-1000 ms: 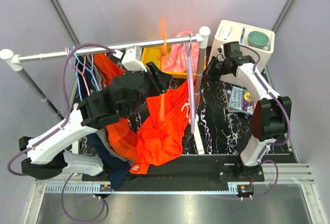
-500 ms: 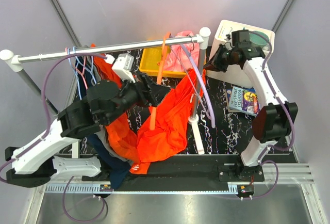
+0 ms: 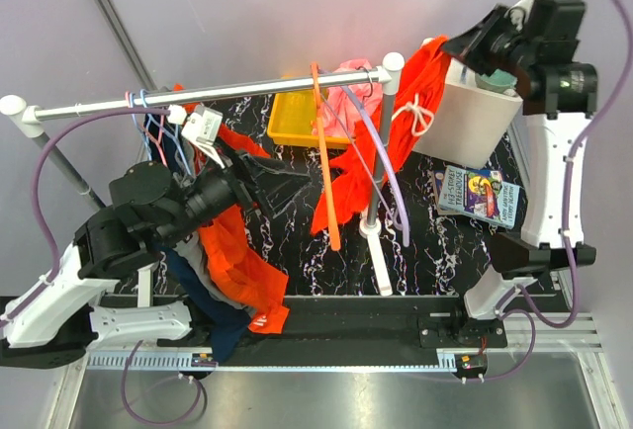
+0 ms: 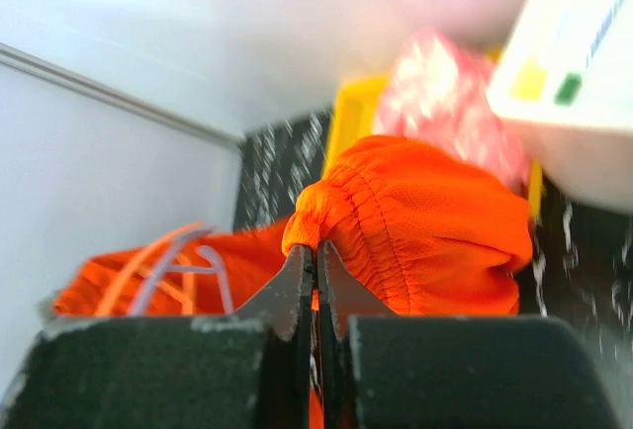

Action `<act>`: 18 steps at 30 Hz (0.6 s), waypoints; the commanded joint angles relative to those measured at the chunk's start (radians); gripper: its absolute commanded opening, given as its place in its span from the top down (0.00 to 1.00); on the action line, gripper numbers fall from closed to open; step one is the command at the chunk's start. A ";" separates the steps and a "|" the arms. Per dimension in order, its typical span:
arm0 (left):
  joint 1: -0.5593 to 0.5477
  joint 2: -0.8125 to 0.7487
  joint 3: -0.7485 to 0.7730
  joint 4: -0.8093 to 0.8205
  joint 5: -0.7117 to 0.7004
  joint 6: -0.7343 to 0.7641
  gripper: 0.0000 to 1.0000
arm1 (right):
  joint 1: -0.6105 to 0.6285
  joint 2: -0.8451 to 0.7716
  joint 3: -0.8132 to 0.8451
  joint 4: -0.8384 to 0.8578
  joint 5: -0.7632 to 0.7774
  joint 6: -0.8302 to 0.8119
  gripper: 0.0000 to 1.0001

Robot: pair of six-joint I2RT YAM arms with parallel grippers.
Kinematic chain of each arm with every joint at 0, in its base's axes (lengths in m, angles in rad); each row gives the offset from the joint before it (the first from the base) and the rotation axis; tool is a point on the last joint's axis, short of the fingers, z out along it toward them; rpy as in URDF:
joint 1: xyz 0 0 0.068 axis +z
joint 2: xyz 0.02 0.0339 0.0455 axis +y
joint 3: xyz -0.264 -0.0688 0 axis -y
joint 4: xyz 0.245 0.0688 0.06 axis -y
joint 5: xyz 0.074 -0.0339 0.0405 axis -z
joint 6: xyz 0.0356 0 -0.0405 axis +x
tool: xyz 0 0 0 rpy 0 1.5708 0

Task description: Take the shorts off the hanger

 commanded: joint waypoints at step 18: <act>-0.004 0.033 0.105 0.039 0.021 0.082 0.13 | 0.000 -0.282 -0.386 0.290 -0.230 0.190 1.00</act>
